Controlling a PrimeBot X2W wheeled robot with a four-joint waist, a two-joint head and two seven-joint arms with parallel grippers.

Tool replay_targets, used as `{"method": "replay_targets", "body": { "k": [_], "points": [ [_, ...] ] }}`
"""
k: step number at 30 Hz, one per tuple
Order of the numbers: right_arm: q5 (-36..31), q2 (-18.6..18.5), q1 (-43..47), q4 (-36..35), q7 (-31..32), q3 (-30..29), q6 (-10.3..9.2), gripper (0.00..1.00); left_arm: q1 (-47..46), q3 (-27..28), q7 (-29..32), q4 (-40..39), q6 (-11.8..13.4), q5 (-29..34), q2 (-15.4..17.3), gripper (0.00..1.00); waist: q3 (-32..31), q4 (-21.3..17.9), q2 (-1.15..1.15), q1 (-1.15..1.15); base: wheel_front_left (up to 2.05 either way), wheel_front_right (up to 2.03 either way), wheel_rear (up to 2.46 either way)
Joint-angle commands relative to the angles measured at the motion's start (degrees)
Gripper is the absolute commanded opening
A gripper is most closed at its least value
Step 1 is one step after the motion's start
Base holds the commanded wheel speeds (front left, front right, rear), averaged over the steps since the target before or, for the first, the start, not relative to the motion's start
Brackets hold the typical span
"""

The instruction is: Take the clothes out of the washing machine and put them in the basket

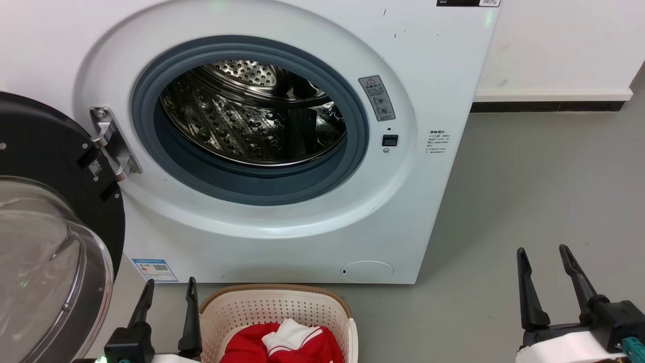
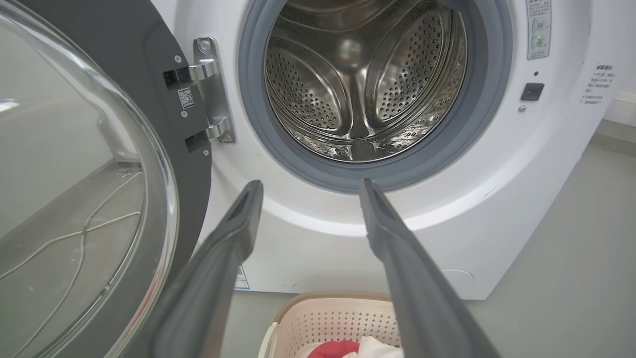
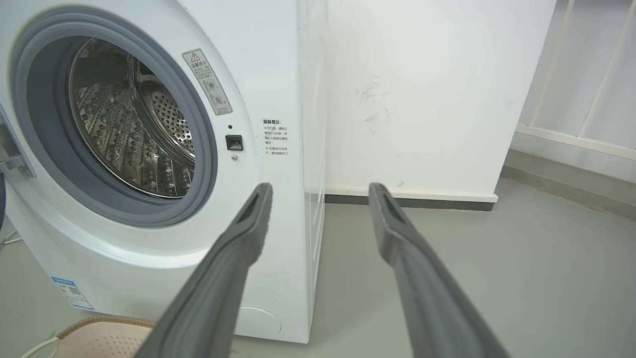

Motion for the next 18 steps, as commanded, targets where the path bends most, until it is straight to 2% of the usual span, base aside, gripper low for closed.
{"method": "replay_targets", "body": {
  "k": [1, 2, 3, 6, 18],
  "points": [
    [0.25, 0.00, -0.57, 0.04, -0.09, -0.02, -0.06, 1.00, 0.28, 0.00, -0.15, -0.08, -0.03, 0.51, -0.12, 1.00, 0.01, -0.04, 0.00, 0.00, 0.00, 0.00, 0.00],
    [0.20, 0.00, -0.58, 0.03, -0.09, -0.07, -0.06, 1.00, 0.31, -0.08, -0.15, -0.13, 0.18, 0.82, -0.13, 1.00, 0.02, -0.05, 0.00, 0.00, 0.00, 0.00, 0.00],
    [-0.01, 0.00, -0.08, 0.00, 0.00, -0.05, 0.00, 0.00, 0.00, -0.08, 0.00, -0.03, 0.07, 0.59, -0.02, 0.00, 0.03, -0.05, 0.00, 0.00, 0.00, 0.00, 0.00],
    [0.08, 0.10, 0.54, 1.39, 0.06, 0.03, 0.00, 0.00, 0.15, -0.02, 0.23, 1.50, 0.06, 0.26, -0.21, 0.00, 0.04, -0.06, 0.00, 0.00, 0.00, 0.00, 0.00],
    [14.79, 0.01, -1.35, 2.89, 3.47, -0.29, -0.01, 0.00, -2.25, 0.84, 4.09, 2.74, -0.70, -14.16, -0.21, 0.00, 0.10, 0.02, 0.00, 0.00, 0.00, 0.00, 0.00]
  ]
}}
